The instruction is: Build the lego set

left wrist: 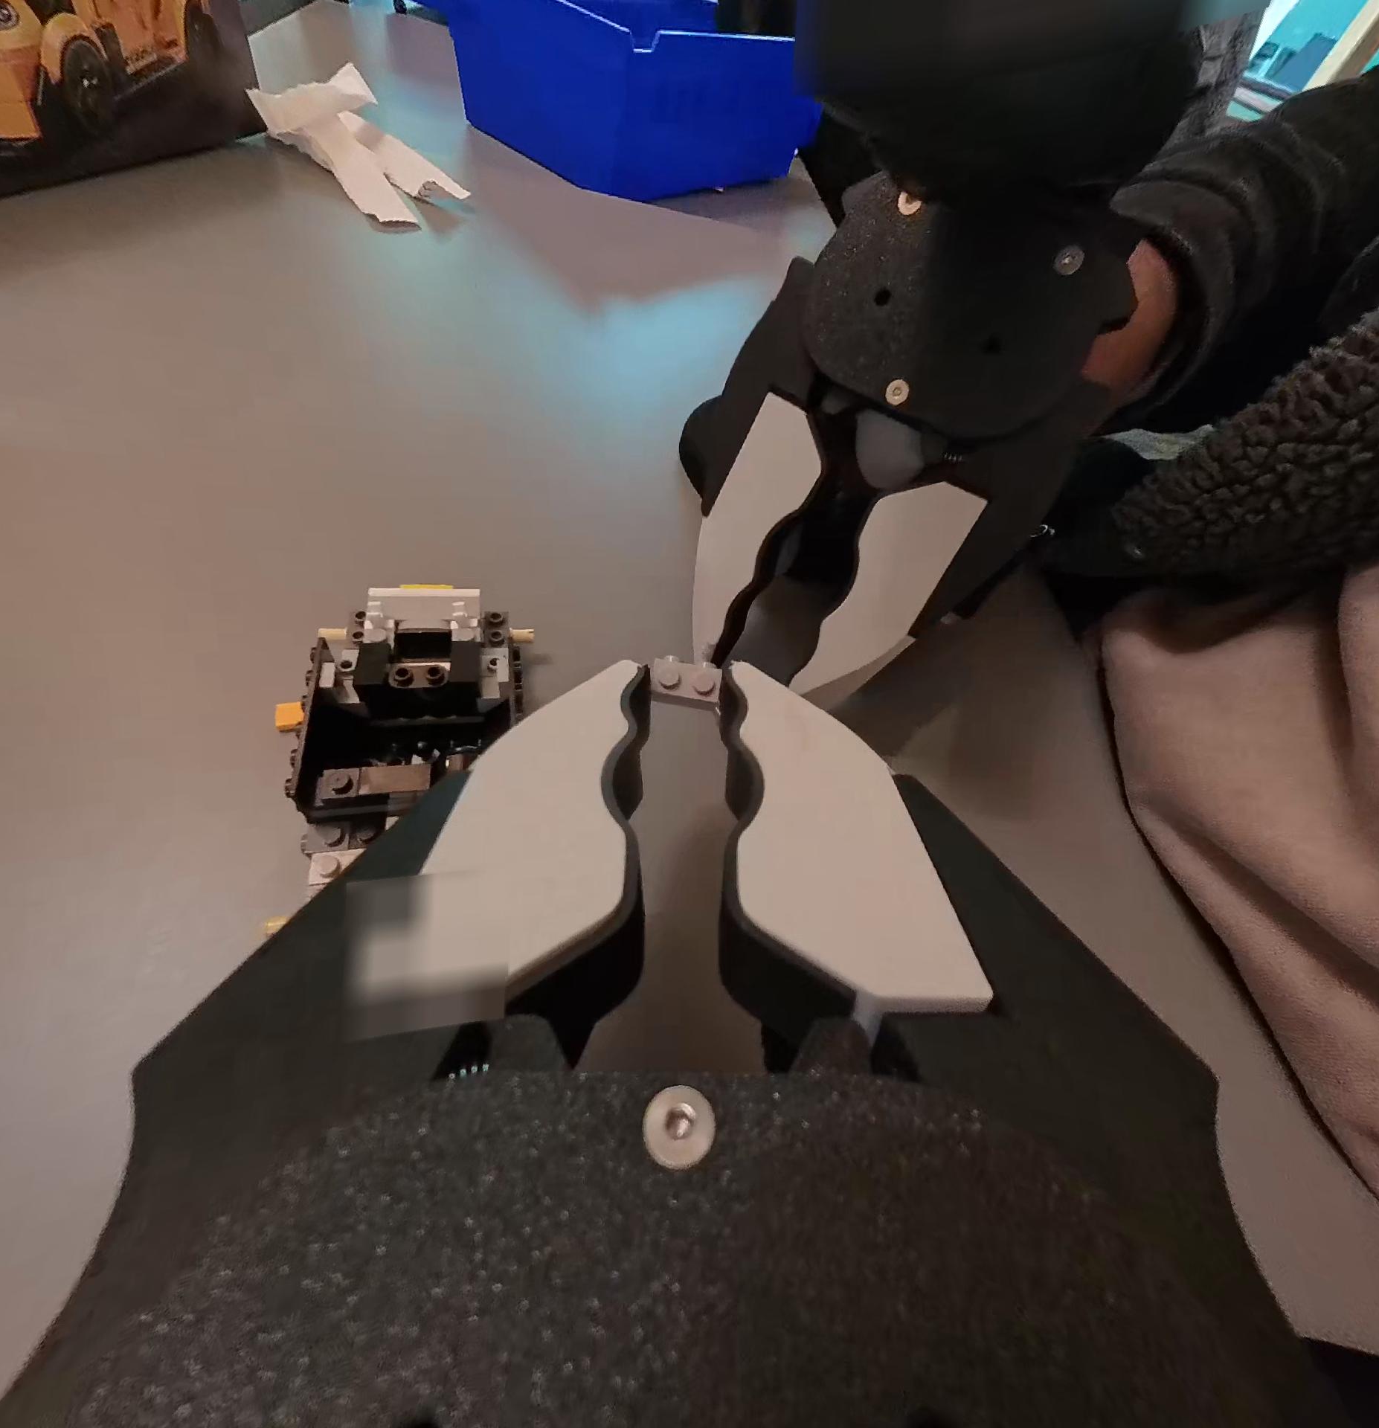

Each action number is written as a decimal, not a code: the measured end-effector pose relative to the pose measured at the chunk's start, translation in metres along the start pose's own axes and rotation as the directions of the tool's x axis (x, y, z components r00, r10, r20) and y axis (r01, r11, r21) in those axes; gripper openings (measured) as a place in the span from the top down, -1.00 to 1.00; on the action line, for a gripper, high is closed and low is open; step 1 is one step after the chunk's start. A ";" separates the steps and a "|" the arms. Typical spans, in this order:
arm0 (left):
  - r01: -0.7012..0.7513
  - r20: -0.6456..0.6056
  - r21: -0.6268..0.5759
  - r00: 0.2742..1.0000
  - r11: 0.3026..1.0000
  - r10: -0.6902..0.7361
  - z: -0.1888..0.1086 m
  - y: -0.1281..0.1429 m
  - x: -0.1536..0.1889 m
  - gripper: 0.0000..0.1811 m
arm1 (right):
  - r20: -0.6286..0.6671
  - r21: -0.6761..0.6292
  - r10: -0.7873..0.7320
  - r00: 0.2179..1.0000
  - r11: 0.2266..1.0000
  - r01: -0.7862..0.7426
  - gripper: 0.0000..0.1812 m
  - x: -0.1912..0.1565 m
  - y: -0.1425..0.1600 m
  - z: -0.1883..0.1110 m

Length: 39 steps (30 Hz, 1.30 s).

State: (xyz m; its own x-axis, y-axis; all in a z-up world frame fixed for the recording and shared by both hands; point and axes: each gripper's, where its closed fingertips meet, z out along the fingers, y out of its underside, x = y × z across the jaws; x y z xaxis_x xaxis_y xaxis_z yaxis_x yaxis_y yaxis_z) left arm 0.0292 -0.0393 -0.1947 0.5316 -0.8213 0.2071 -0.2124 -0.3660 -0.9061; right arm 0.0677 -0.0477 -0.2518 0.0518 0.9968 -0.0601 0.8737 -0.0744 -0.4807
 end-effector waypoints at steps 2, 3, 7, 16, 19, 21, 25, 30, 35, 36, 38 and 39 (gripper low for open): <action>-0.007 0.001 -0.011 1.000 1.000 0.007 0.000 0.002 0.000 0.82 | -0.022 0.012 0.018 1.000 1.000 -0.018 0.75 0.002 -0.001 0.001; -0.008 -0.003 -0.011 1.000 1.000 0.008 0.000 0.002 0.001 0.82 | -0.032 0.015 0.023 0.999 1.000 -0.022 0.79 0.004 0.000 0.001; -0.022 -0.014 -0.001 1.000 1.000 0.022 -0.001 0.000 0.003 0.82 | -0.024 0.020 0.008 1.000 1.000 -0.008 0.81 0.005 0.000 0.001; -0.038 -0.056 0.071 0.998 0.997 0.042 -0.004 -0.010 0.011 0.82 | 0.121 0.497 -0.256 0.959 0.852 0.164 0.83 0.001 -0.041 -0.041; -0.018 -0.087 0.146 0.996 0.989 0.031 -0.010 -0.023 0.015 0.82 | 0.184 0.717 -0.318 0.930 0.691 0.094 0.83 -0.003 -0.068 -0.082; 0.003 -0.109 0.196 0.994 0.981 0.019 -0.014 -0.032 0.018 0.82 | 0.204 0.763 -0.343 0.917 0.643 0.071 0.83 -0.002 -0.076 -0.091; 0.037 -0.138 0.253 0.990 0.967 -0.001 -0.020 -0.042 0.020 0.82 | 0.262 0.792 -0.391 0.882 0.610 0.035 0.83 -0.010 -0.085 -0.092; 0.061 -0.188 0.275 0.982 0.959 -0.009 -0.022 -0.046 0.027 0.82 | 0.284 0.791 -0.436 0.854 0.609 0.048 0.83 -0.018 -0.088 -0.089; 0.062 -0.209 0.282 0.978 0.957 -0.002 -0.022 -0.048 0.032 0.82 | 0.293 0.772 -0.464 0.836 0.631 0.080 0.83 -0.023 -0.089 -0.088; 0.062 -0.210 0.283 0.978 0.957 -0.001 -0.022 -0.049 0.033 0.82 | 0.293 0.767 -0.469 0.833 0.635 0.087 0.83 -0.023 -0.089 -0.089; 0.059 -0.213 0.282 0.977 0.958 0.003 -0.022 -0.049 0.034 0.82 | 0.292 0.754 -0.479 0.828 0.648 0.109 0.83 -0.023 -0.089 -0.089; 0.059 -0.214 0.283 0.977 0.957 0.003 -0.022 -0.049 0.034 0.82 | 0.289 0.749 -0.484 0.826 0.651 0.120 0.83 -0.024 -0.089 -0.089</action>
State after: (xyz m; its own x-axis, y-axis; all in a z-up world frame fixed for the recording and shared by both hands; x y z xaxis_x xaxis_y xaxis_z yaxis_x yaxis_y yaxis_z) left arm 0.0401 -0.0591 -0.1353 0.3432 -0.8972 0.2781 0.0599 -0.2745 -0.9597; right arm 0.0315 -0.0625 -0.1301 -0.5200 0.8514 -0.0693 0.2126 0.0504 -0.9758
